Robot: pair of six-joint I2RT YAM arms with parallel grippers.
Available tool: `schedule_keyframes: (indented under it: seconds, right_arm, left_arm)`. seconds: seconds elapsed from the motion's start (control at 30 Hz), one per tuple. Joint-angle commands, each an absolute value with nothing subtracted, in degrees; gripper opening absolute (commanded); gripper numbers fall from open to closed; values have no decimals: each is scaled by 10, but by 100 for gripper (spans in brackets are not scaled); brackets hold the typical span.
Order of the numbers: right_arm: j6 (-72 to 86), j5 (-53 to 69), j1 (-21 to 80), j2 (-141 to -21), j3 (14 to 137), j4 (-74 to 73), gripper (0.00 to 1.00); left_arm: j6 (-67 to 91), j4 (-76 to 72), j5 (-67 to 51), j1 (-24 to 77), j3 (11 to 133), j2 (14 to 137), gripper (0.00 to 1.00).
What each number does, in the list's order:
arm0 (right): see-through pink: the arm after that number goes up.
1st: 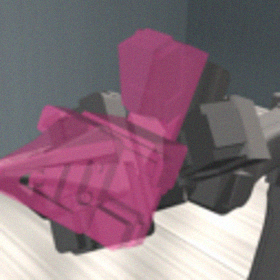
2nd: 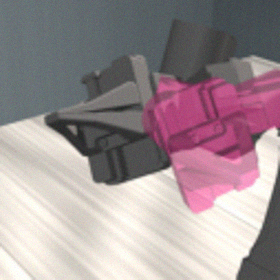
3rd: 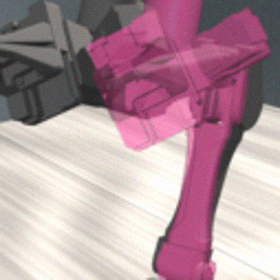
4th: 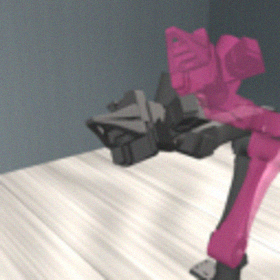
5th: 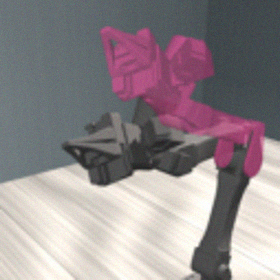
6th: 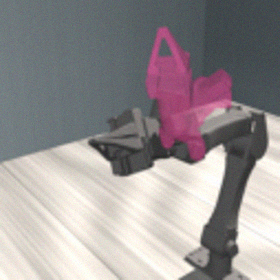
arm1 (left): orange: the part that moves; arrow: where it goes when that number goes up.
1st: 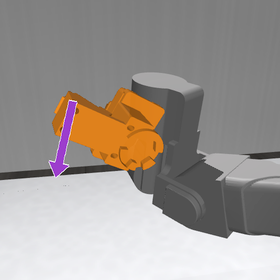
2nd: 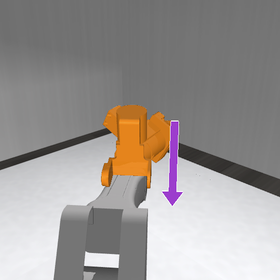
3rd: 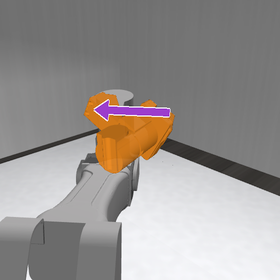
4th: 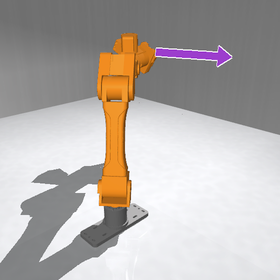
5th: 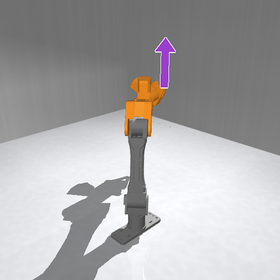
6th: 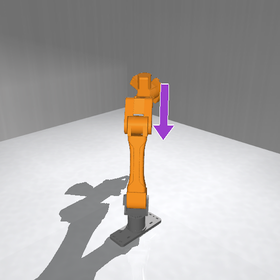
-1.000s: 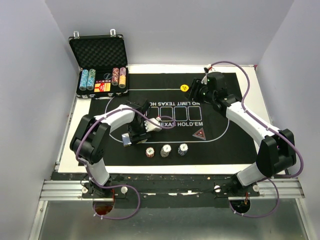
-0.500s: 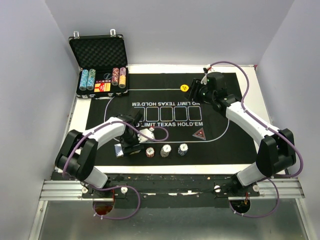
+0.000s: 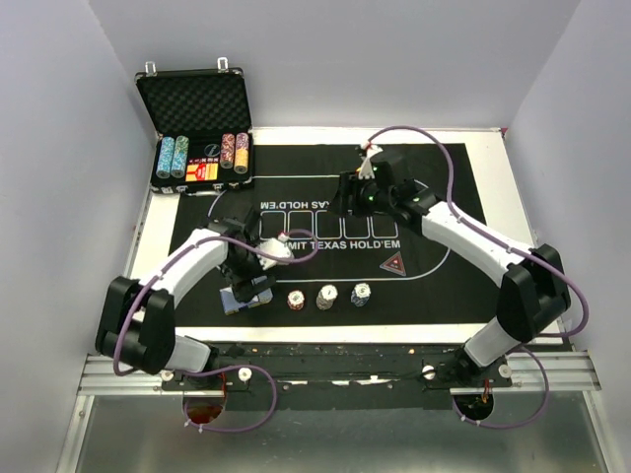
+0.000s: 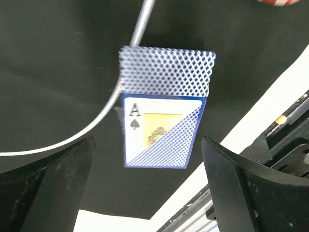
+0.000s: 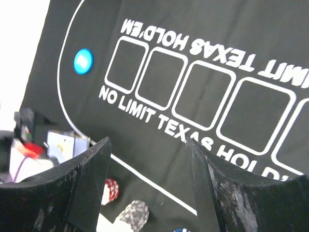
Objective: Distribute texas hold em gaming equipment
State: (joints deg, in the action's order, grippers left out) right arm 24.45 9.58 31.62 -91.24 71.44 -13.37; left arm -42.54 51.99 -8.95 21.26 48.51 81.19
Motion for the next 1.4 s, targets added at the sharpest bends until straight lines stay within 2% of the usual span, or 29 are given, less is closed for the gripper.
schedule_keyframes:
  seconds: [0.0, 0.13, 0.27, 0.4, 0.53, 0.7, 0.93, 1.37]
  right_arm:
    - [214, 89, 351, -912, 722, -173, 73]
    - [200, 97, 383, -908, 721, -191, 76]
    - [178, 77, 451, -926, 736, -218, 77]
    - [161, 65, 520, -954, 754, -236, 78]
    - [147, 62, 569, -984, 773, -255, 79]
    - [129, 55, 613, -1038, 803, -287, 81]
    - [127, 36, 634, -1083, 801, -287, 82]
    - [121, 4, 642, -1122, 793, -286, 77]
  left_arm:
    - [-408, 577, -191, 169, 582, 756, 99]
    - [-386, 616, -274, 95, 679, 725, 99]
    - [-336, 611, -318, 40, 726, 690, 99]
    - [-301, 599, -343, 13, 726, 643, 99]
    - [-278, 544, -372, -23, 668, 594, 99]
    - [-244, 543, -363, -36, 666, 623, 99]
    - [-215, 549, -377, -70, 692, 657, 99]
    - [-182, 531, -369, -77, 698, 662, 99]
